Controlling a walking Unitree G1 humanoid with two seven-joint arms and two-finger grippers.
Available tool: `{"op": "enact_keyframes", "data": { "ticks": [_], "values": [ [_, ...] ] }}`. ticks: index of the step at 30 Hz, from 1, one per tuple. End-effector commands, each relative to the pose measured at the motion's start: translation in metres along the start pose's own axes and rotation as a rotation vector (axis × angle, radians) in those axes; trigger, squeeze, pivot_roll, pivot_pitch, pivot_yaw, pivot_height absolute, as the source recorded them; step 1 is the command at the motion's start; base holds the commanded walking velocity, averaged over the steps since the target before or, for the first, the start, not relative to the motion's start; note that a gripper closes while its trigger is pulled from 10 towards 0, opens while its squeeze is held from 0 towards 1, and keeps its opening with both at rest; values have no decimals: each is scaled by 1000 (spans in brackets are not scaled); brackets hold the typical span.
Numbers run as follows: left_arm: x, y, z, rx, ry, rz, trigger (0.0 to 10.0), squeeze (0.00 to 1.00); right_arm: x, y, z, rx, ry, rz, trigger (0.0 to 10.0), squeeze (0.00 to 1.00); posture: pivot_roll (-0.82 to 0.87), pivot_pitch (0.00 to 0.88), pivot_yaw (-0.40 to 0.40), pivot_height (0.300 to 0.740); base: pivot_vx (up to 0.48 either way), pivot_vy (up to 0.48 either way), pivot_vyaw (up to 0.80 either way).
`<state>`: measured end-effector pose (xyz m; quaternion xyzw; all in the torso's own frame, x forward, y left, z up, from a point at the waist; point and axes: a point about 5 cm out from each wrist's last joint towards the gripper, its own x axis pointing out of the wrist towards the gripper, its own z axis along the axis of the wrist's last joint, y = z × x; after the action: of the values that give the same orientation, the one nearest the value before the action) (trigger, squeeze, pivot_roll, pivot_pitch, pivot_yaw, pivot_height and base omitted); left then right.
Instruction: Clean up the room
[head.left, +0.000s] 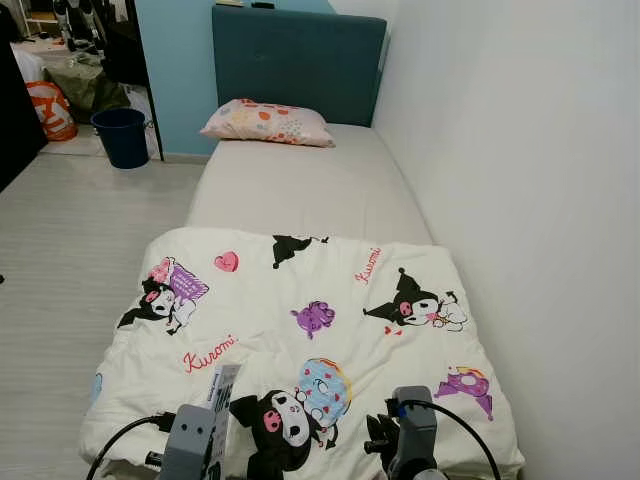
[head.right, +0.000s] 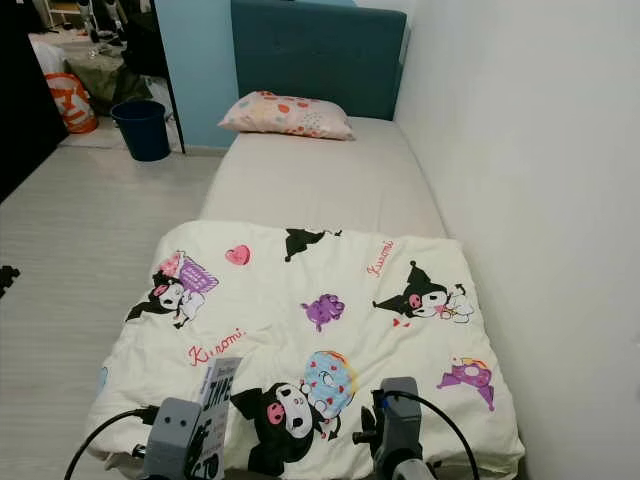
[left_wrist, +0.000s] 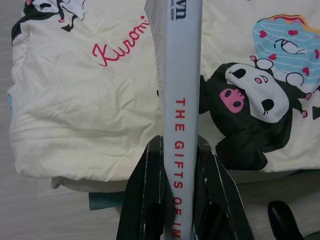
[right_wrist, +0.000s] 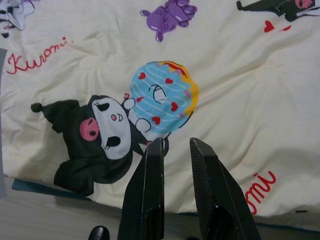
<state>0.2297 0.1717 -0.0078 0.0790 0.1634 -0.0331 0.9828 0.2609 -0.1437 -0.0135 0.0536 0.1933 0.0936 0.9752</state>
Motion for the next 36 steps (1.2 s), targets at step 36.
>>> {"op": "enact_keyframes", "data": {
  "ticks": [36],
  "values": [
    [4,1,8,-3,-31,-1,10000,0,1,-2,0,-39,-14,-70,10000,0,47,130,-52,728,0,0,0]
  ]
}}
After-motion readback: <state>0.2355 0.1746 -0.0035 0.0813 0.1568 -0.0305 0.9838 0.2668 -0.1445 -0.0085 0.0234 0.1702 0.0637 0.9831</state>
